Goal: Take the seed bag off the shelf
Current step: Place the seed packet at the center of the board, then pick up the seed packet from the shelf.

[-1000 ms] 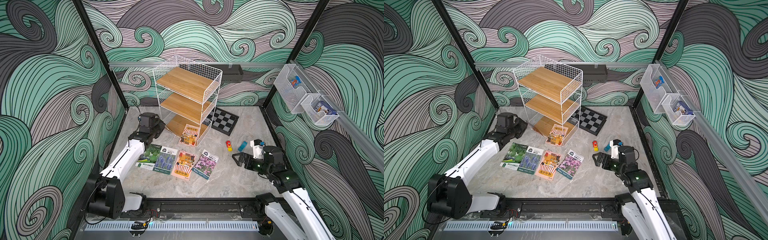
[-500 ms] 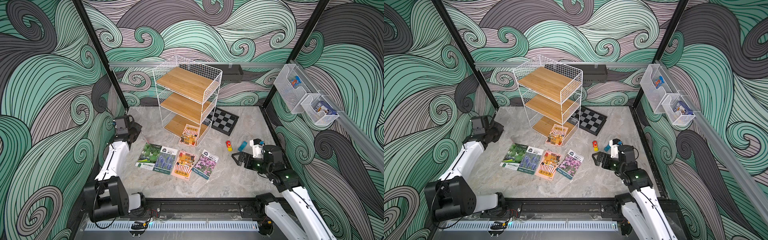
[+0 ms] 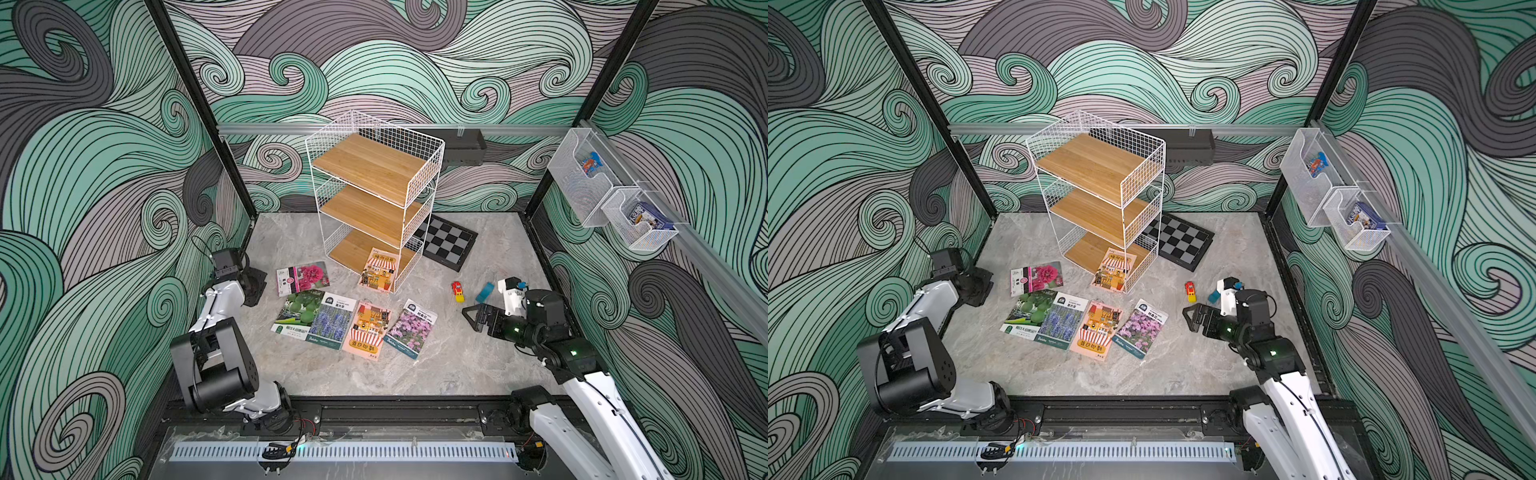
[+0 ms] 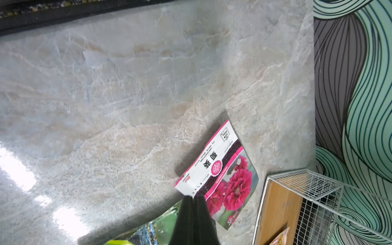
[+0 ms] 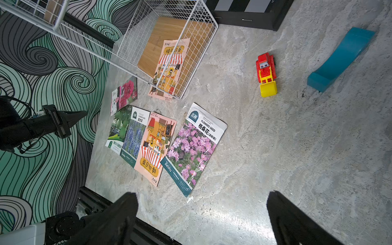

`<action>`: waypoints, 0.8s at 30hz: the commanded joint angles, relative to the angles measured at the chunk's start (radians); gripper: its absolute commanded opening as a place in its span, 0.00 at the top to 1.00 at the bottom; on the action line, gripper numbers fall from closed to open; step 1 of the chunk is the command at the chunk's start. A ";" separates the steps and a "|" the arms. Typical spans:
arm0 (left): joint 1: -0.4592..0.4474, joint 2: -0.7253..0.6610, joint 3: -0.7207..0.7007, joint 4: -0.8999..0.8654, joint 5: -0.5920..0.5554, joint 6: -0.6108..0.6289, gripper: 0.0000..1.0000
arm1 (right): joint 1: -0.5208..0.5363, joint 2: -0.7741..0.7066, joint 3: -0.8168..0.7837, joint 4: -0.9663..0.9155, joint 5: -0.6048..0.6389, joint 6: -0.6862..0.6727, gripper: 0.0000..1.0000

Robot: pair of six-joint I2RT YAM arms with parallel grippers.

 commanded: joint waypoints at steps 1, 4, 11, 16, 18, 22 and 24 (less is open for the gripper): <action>-0.002 -0.019 0.002 -0.048 0.055 0.012 0.91 | 0.005 0.008 0.008 0.019 -0.015 -0.013 0.01; -0.039 -0.078 0.030 -0.082 0.111 0.020 0.73 | 0.006 0.019 0.018 0.021 -0.013 -0.014 0.01; -0.287 -0.143 0.155 -0.216 0.196 0.034 0.41 | 0.006 0.034 0.021 0.027 0.002 -0.011 0.01; -0.466 -0.167 0.024 -0.026 0.216 -0.175 0.28 | 0.006 0.027 0.020 0.027 0.009 -0.004 0.01; -0.534 -0.151 -0.015 0.038 0.192 -0.235 0.25 | 0.005 0.022 0.021 0.026 0.011 0.006 0.01; -0.656 -0.071 -0.050 0.187 0.145 -0.318 0.18 | 0.005 0.014 0.021 0.026 0.015 0.020 0.01; -0.700 -0.008 -0.044 0.251 0.120 -0.343 0.17 | 0.005 0.010 0.018 0.025 0.017 0.031 0.01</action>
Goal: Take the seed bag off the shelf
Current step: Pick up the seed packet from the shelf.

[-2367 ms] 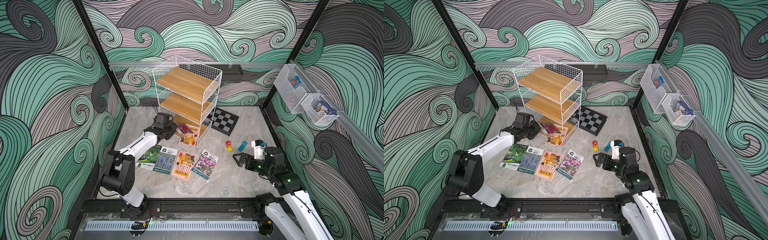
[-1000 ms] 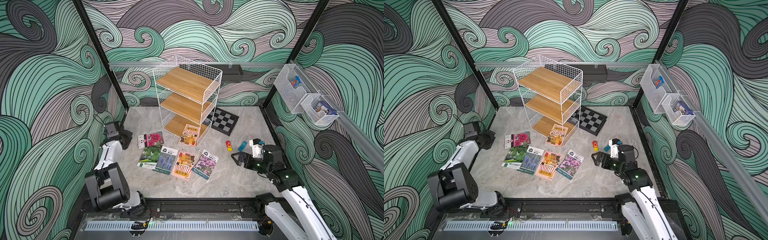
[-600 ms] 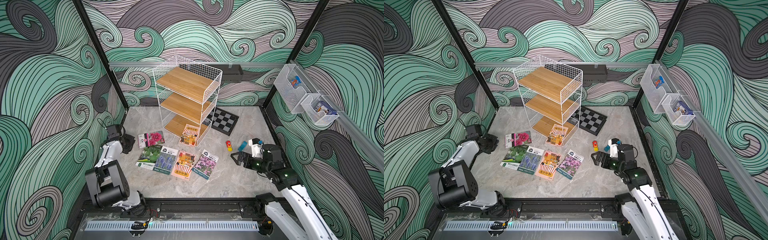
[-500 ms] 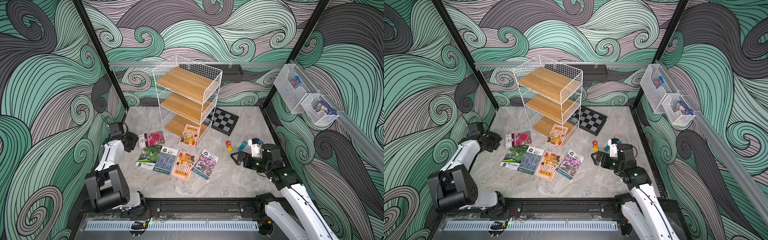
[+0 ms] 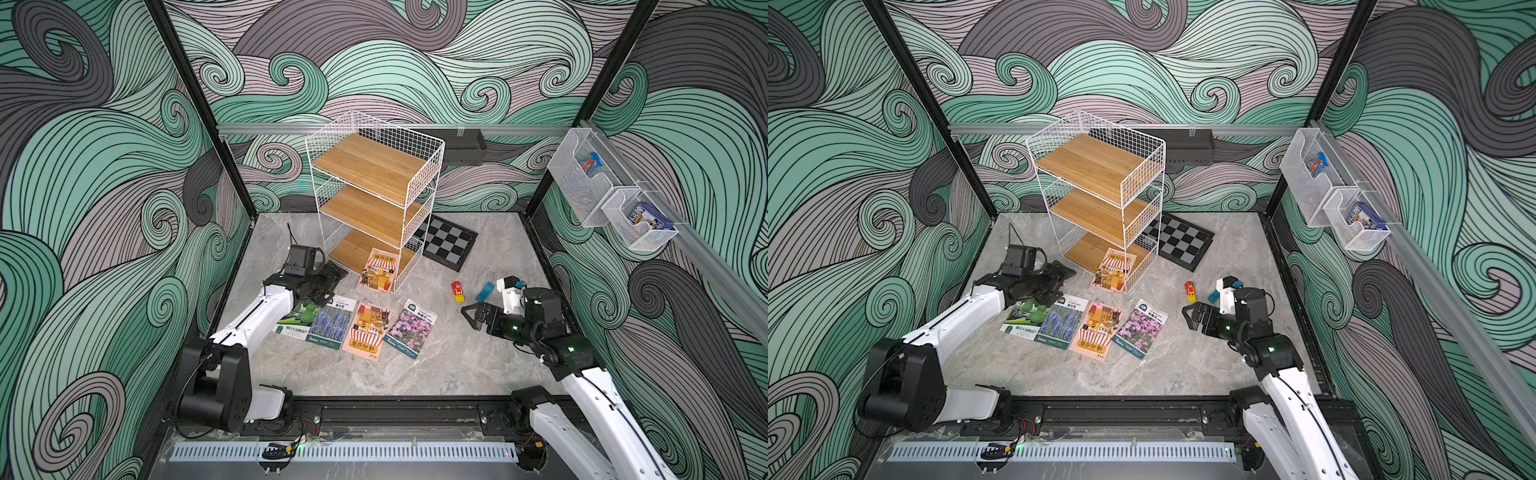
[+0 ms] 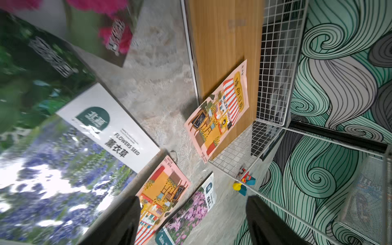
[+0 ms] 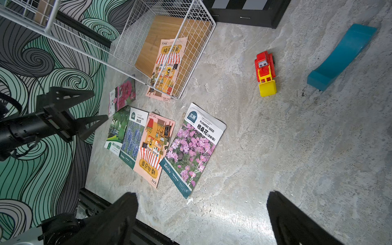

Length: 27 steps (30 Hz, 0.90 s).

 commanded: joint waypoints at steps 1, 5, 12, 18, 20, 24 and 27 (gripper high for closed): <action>-0.064 0.084 0.022 0.179 -0.060 -0.093 0.15 | 0.005 -0.011 0.017 0.012 0.017 0.022 0.01; -0.110 0.207 0.078 0.250 -0.097 -0.098 0.11 | 0.005 -0.014 0.016 0.012 0.023 0.033 0.01; -0.123 0.366 0.105 0.367 -0.105 -0.121 0.09 | 0.005 -0.024 0.021 0.008 0.037 0.044 0.01; -0.136 0.435 0.118 0.403 -0.128 -0.125 0.09 | 0.005 -0.045 0.018 0.000 0.047 0.057 0.01; -0.140 0.457 0.108 0.442 -0.144 -0.136 0.09 | 0.004 -0.047 0.018 -0.003 0.048 0.057 0.01; -0.141 0.505 0.102 0.512 -0.150 -0.149 0.19 | 0.005 -0.050 0.011 0.000 0.049 0.059 0.01; -0.142 0.544 0.091 0.591 -0.122 -0.177 0.51 | 0.005 -0.053 0.009 -0.001 0.048 0.058 0.01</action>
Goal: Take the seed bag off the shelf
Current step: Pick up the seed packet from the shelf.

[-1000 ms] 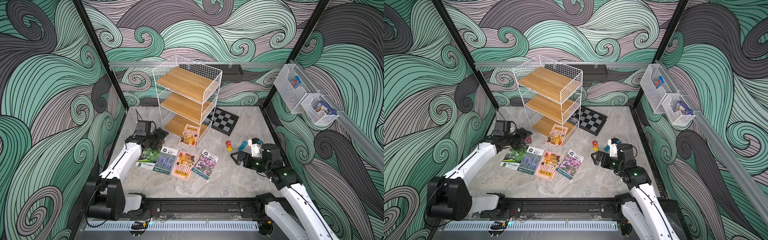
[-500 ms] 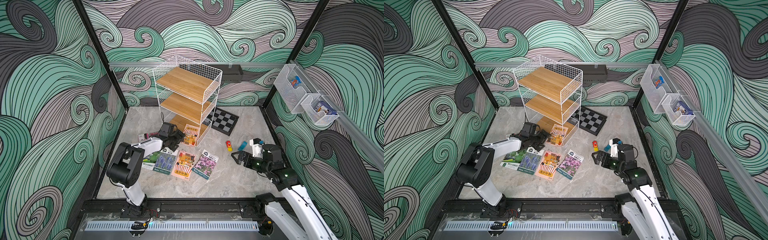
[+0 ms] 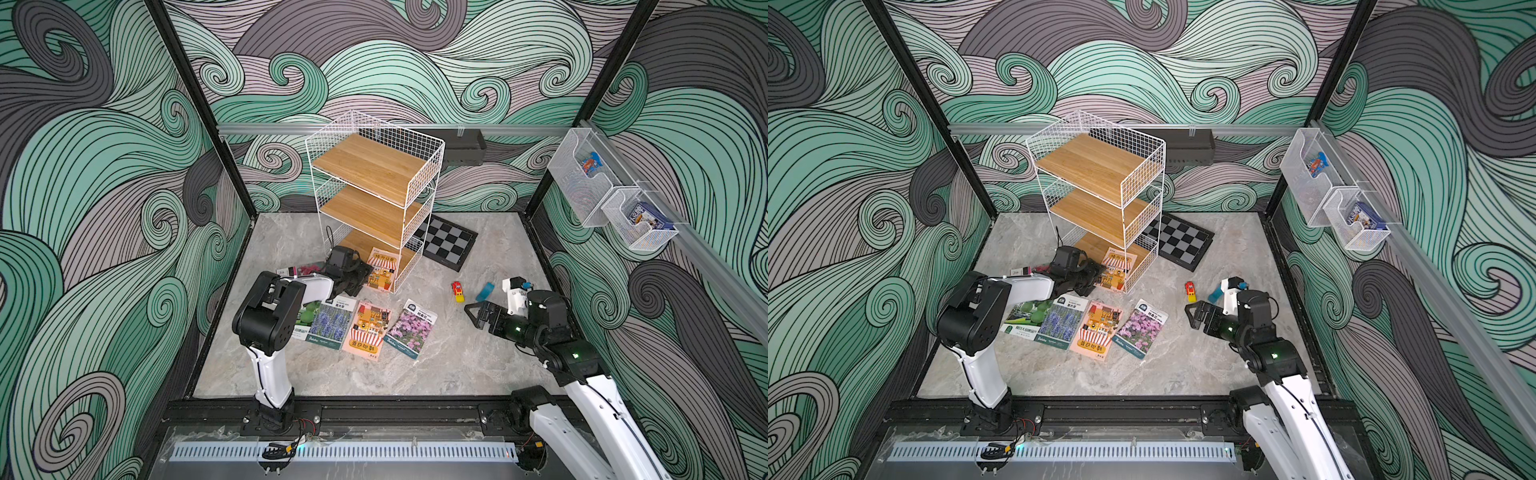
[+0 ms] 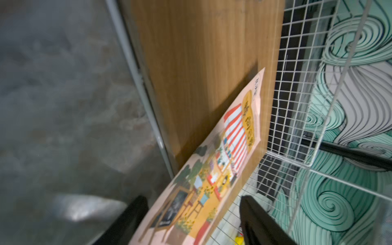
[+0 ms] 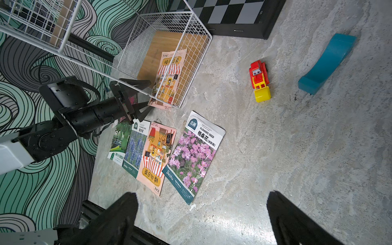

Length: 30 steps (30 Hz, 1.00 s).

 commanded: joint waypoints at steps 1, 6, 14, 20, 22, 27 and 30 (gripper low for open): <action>-0.007 0.056 -0.014 0.094 0.008 -0.039 0.63 | 0.005 -0.011 0.009 -0.001 0.009 0.010 0.01; -0.009 0.039 -0.046 0.100 0.006 -0.056 0.96 | 0.004 -0.011 0.012 0.000 0.011 0.011 0.01; -0.006 -0.074 -0.026 -0.020 -0.001 -0.017 1.00 | 0.005 -0.015 0.017 -0.002 0.013 0.004 0.01; -0.013 -0.228 0.028 -0.210 -0.013 0.014 1.00 | 0.005 -0.010 0.036 -0.006 0.018 -0.010 0.01; -0.021 -0.301 0.027 -0.289 -0.027 0.017 1.00 | 0.005 -0.005 0.042 -0.007 0.018 -0.012 0.01; -0.053 -0.523 -0.047 -0.474 -0.081 0.003 1.00 | 0.004 0.002 0.061 -0.006 0.014 -0.020 0.01; -0.077 -0.654 -0.130 -0.539 -0.091 -0.027 1.00 | 0.005 0.011 0.081 -0.006 0.013 -0.043 0.01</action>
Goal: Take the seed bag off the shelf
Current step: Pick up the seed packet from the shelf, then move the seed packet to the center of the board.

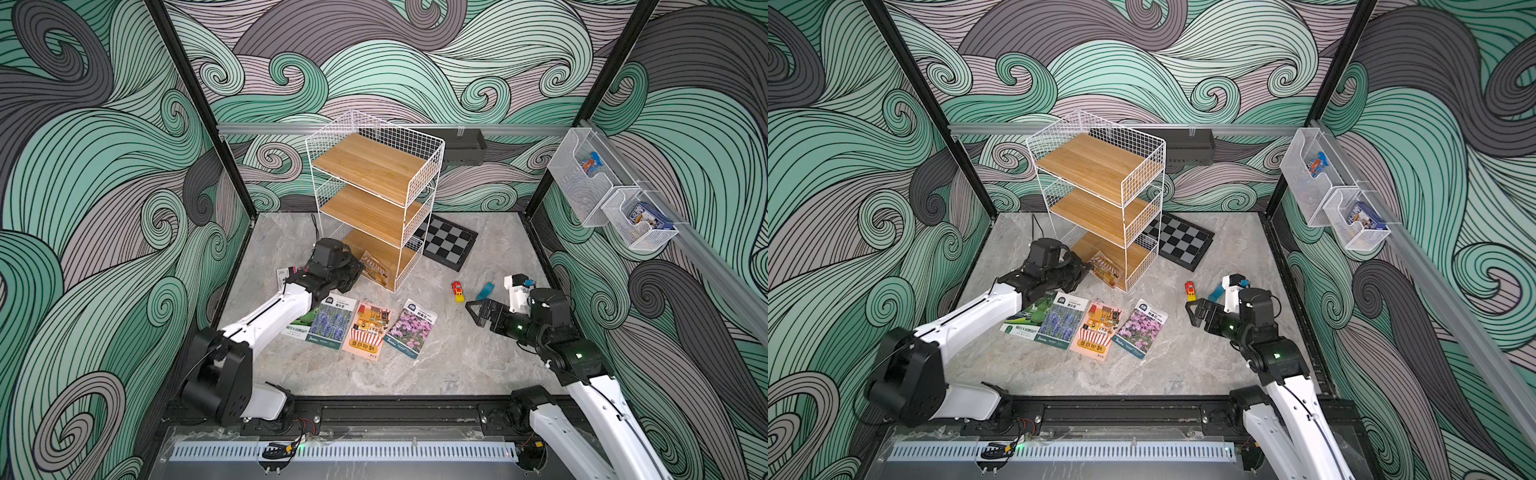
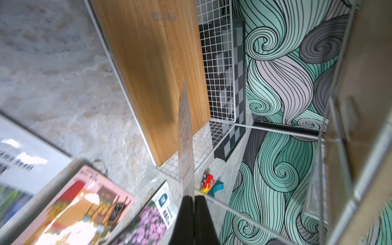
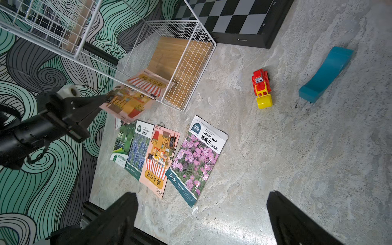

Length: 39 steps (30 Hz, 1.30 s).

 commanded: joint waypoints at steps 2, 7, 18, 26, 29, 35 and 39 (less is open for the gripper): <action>-0.040 -0.141 -0.093 -0.225 -0.036 -0.017 1.00 | 0.004 0.019 0.057 0.002 0.009 -0.044 0.01; -0.147 -0.273 -0.192 -0.264 -0.053 -0.098 1.00 | 0.004 0.065 0.093 0.000 -0.004 -0.047 0.01; -0.441 -0.098 -0.006 -0.172 -0.149 -0.172 1.00 | 0.003 0.054 0.098 -0.016 -0.018 -0.021 0.01; -0.516 0.040 0.204 -0.258 -0.213 -0.152 1.00 | 0.003 0.033 0.110 -0.049 -0.009 -0.027 0.01; -0.528 0.061 0.277 -0.302 -0.230 -0.130 1.00 | 0.003 0.029 0.110 -0.051 -0.008 -0.023 0.01; -0.550 0.058 0.257 -0.293 -0.263 -0.156 1.00 | 0.003 0.034 0.113 -0.051 -0.011 -0.024 0.01; -0.560 0.000 0.192 -0.354 -0.311 -0.178 1.00 | 0.004 0.031 0.104 -0.051 -0.014 -0.028 0.01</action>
